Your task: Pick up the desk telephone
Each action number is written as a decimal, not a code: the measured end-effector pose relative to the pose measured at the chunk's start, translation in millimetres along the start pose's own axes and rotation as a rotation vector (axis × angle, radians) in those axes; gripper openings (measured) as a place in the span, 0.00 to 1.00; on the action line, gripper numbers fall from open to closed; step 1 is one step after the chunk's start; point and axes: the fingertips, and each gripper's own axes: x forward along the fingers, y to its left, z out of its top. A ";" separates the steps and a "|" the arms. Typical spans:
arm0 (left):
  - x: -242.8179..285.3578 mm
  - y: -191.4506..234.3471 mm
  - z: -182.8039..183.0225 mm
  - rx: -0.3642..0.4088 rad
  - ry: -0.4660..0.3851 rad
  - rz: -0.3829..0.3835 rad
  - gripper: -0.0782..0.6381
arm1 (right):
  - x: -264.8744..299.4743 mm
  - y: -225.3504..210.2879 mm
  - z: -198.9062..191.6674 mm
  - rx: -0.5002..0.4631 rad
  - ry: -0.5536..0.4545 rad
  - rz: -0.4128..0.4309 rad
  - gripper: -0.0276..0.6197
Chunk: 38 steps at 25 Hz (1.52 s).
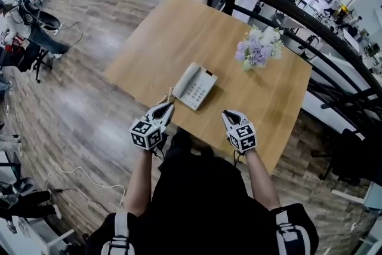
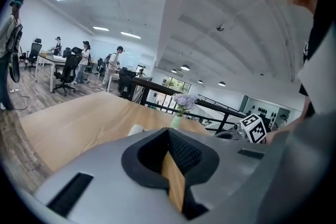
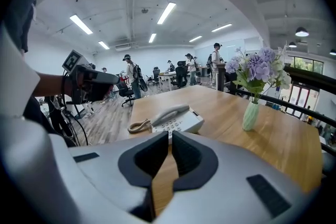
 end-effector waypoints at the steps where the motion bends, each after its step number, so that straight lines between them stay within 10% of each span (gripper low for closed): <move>1: 6.6 3.7 3.6 0.002 0.003 -0.012 0.14 | 2.9 -3.1 1.0 0.007 0.006 -0.008 0.09; 31: 146.0 106.8 -19.2 0.155 0.372 -0.332 0.14 | 144.1 -14.0 26.5 0.201 0.114 -0.055 0.09; 38: 170.8 121.0 -37.0 0.177 0.479 -0.421 0.30 | 162.2 -19.0 12.0 0.295 0.131 -0.092 0.09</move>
